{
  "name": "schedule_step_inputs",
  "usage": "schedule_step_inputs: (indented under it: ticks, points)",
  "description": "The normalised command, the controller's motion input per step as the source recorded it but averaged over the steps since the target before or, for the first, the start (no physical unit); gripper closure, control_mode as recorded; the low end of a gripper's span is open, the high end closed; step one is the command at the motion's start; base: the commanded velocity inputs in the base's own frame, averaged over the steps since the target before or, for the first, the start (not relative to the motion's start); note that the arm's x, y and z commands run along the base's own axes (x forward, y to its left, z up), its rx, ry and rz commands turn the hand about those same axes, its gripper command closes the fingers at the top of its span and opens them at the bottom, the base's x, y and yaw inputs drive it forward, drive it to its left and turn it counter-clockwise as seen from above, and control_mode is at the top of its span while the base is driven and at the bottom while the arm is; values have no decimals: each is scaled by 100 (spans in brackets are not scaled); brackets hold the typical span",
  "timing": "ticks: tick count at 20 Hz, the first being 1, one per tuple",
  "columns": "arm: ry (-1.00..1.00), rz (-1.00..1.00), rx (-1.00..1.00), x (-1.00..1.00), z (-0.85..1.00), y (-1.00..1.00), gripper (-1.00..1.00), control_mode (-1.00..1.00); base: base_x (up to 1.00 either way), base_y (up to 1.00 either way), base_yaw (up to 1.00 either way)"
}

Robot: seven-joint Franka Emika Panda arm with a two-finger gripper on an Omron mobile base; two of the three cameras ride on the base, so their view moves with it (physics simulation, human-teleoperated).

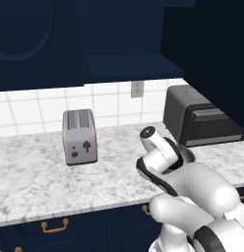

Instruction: Pick up the bowls on the counter and stack them on top of one another in the open cabinet. Place the smaller bowl on top of the larger bowl.

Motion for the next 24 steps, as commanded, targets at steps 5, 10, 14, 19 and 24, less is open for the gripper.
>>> schedule_step_inputs:
  ticks: [5, 10, 14, 19, 24]
  points:
    - [0, 0, 0, 32, -28, 0, -100, -100, 0, 0, 0]
    - [0, 0, 0, -2, -27, 0, 100, -100, 0, 0, 0]
    - [0, 0, 0, -38, -1, 0, 100, -100, 0, 0, 0]
    - [-1, 1, 2, -67, 52, 0, 100, -100, 0, 0, 0]
    - [-8, 7, 0, -69, 100, 12, 100, -100, 0, 0, 0]
